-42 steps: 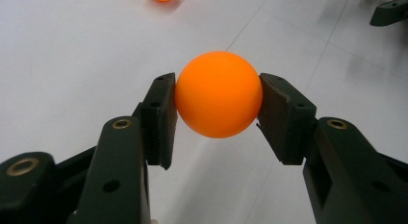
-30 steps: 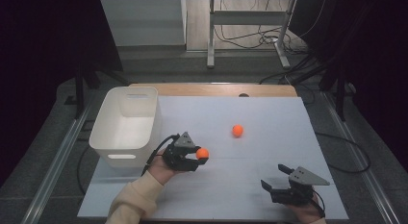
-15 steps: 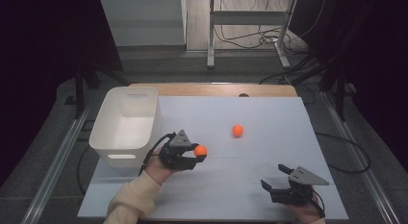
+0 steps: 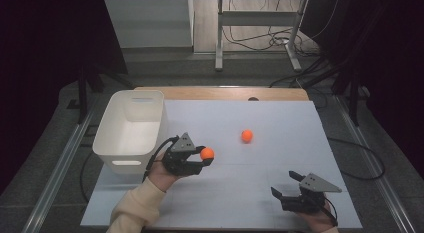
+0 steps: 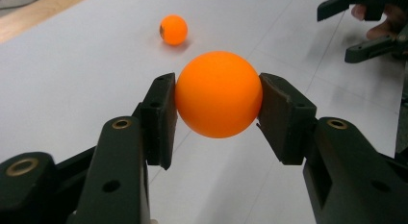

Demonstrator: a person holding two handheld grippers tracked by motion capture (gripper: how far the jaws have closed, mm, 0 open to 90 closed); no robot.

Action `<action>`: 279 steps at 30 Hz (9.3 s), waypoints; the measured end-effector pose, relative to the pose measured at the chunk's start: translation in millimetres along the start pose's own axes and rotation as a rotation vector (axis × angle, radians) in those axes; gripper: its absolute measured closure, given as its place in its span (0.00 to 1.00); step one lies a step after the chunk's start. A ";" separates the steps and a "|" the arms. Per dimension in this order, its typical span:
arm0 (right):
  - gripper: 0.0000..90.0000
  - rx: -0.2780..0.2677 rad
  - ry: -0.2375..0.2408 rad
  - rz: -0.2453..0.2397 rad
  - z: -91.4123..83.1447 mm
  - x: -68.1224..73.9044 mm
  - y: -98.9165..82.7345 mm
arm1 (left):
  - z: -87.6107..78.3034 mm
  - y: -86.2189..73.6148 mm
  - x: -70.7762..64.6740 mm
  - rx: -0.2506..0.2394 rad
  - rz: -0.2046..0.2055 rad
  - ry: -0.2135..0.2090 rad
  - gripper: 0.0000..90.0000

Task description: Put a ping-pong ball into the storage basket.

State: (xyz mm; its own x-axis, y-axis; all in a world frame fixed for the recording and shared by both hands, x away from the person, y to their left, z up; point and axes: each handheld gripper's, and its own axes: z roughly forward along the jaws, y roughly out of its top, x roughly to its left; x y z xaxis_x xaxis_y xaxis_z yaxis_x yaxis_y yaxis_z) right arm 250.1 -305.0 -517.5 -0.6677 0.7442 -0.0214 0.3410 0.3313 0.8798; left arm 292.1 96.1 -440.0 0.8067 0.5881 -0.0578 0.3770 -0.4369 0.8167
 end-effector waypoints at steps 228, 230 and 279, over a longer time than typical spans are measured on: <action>0.13 -0.020 0.001 0.057 6.1 -7.9 7.7 | -89.1 24.8 86.0 -0.128 -0.204 0.138 0.17; 0.13 -0.018 -0.001 0.055 6.1 -7.8 7.3 | -87.4 25.5 85.1 -0.127 -0.201 0.131 0.17; 0.13 -0.014 -0.003 0.068 8.0 -9.7 5.7 | -6.8 51.1 34.7 -0.057 -0.077 -0.001 0.18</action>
State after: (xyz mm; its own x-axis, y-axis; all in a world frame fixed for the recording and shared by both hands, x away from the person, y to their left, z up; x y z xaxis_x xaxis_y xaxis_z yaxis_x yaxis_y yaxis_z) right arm 263.7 -305.7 -516.0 -0.6409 0.7667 0.0372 0.3766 0.2719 0.8856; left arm 336.2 98.8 -396.3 0.7772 0.6173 -0.1223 0.4114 -0.3513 0.8411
